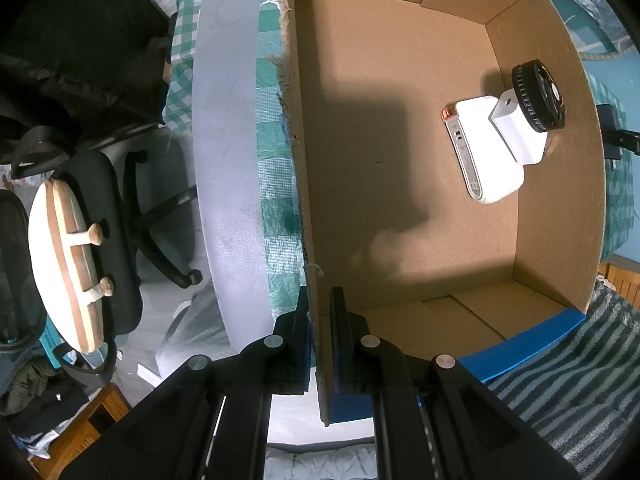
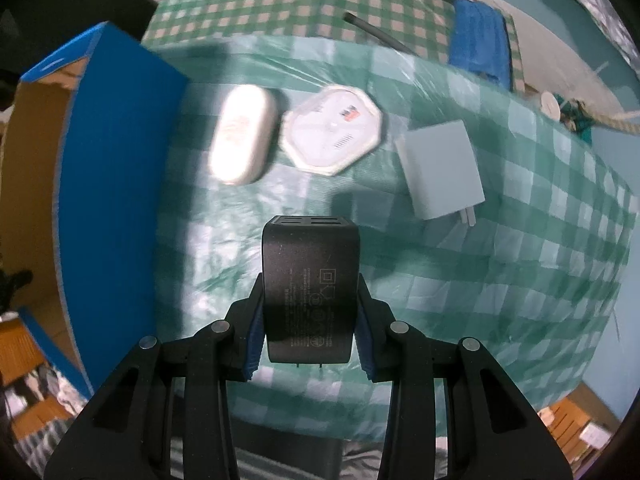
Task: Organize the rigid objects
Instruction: 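Carry the black charger into the box and release it with the right gripper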
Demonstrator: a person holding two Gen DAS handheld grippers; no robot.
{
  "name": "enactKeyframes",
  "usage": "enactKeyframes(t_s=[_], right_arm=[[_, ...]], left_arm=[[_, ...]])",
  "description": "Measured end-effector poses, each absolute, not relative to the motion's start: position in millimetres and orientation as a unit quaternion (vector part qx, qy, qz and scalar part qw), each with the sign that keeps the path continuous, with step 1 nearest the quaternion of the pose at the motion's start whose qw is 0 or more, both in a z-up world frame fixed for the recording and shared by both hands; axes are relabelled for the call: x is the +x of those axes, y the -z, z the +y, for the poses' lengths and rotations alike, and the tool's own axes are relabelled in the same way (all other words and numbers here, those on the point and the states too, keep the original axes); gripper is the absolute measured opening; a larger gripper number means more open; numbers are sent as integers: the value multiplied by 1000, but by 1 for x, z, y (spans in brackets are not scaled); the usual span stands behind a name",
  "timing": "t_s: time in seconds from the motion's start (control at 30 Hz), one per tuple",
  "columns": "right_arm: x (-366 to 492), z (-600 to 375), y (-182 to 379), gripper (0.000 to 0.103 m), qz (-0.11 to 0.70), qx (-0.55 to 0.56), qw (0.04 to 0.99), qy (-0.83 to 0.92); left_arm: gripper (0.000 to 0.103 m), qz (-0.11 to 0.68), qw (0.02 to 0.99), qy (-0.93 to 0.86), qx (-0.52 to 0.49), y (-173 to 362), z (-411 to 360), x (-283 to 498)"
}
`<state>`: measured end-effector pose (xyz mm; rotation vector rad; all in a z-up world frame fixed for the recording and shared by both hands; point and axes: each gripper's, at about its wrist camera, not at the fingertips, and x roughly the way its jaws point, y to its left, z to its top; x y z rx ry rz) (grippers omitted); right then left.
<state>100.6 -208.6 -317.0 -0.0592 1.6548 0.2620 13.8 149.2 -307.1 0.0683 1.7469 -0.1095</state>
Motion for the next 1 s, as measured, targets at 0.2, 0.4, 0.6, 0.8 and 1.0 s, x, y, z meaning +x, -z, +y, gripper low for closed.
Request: enactKeyframes(t_s=[0.2, 0.4, 0.6, 0.8, 1.0], right_arm=[[97, -183, 291, 37, 721, -41, 675, -149], [91, -155, 269, 37, 708, -56, 679, -185], [86, -124, 249, 37, 696, -72, 680, -221], [79, -89, 235, 37, 685, -89, 677, -255], [71, -55, 238, 37, 680, -110, 670, -276]], left_arm=[[8, 766, 641, 48, 30, 307, 149, 14], [8, 766, 641, 48, 30, 307, 148, 15], [8, 766, 641, 48, 30, 307, 148, 14], [8, 766, 641, 48, 31, 307, 149, 15], [8, 765, 641, 48, 30, 307, 149, 14]])
